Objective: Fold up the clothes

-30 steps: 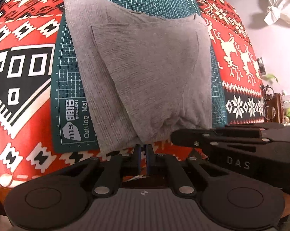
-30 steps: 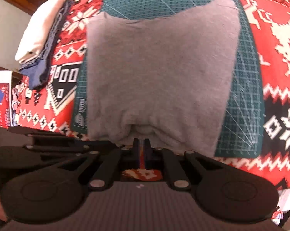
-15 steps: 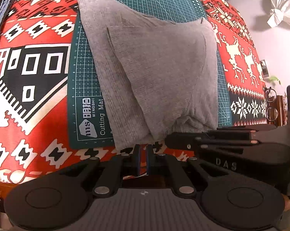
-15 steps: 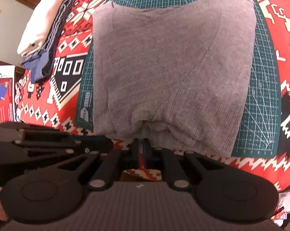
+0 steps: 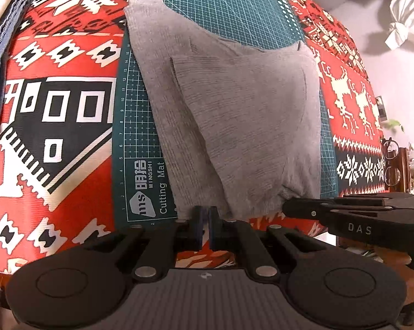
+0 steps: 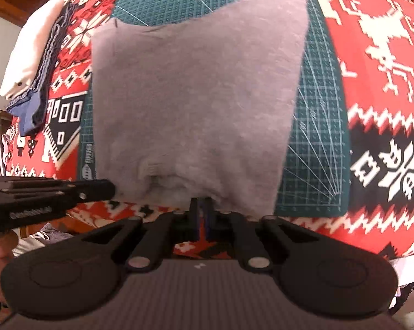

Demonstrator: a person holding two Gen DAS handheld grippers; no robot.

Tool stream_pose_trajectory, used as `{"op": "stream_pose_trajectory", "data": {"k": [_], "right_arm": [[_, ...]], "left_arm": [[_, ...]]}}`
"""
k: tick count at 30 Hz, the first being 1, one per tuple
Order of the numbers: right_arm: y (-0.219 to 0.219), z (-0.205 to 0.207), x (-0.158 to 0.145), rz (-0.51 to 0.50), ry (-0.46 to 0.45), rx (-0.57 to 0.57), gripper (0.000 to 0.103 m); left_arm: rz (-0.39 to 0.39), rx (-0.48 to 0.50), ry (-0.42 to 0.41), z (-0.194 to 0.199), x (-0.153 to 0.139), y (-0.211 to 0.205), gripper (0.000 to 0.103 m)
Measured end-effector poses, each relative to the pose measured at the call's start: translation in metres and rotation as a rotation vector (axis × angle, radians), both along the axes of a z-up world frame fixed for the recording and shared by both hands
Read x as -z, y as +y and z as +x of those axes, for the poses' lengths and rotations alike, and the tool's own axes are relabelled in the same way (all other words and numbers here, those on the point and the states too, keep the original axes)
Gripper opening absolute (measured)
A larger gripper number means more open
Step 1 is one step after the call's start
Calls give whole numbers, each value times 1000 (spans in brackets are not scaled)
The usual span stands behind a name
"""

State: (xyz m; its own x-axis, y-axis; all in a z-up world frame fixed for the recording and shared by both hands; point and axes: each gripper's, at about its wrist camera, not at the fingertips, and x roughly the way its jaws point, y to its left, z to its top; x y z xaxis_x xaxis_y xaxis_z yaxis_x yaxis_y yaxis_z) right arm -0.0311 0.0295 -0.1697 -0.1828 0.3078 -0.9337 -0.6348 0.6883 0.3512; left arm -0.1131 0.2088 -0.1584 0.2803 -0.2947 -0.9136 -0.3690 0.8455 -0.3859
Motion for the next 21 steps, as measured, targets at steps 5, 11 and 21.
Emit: {"op": "stream_pose_trajectory", "data": {"k": [5, 11, 21], "right_arm": [[-13, -6, 3, -46, 3, -21, 7], [-23, -4, -22, -12, -8, -23, 7], [3, 34, -48, 48, -74, 23, 7]], "left_arm": [[-8, 3, 17, -5, 2, 2, 4], [11, 34, 8, -7, -15, 0, 4], [101, -13, -51, 40, -37, 25, 4]]}}
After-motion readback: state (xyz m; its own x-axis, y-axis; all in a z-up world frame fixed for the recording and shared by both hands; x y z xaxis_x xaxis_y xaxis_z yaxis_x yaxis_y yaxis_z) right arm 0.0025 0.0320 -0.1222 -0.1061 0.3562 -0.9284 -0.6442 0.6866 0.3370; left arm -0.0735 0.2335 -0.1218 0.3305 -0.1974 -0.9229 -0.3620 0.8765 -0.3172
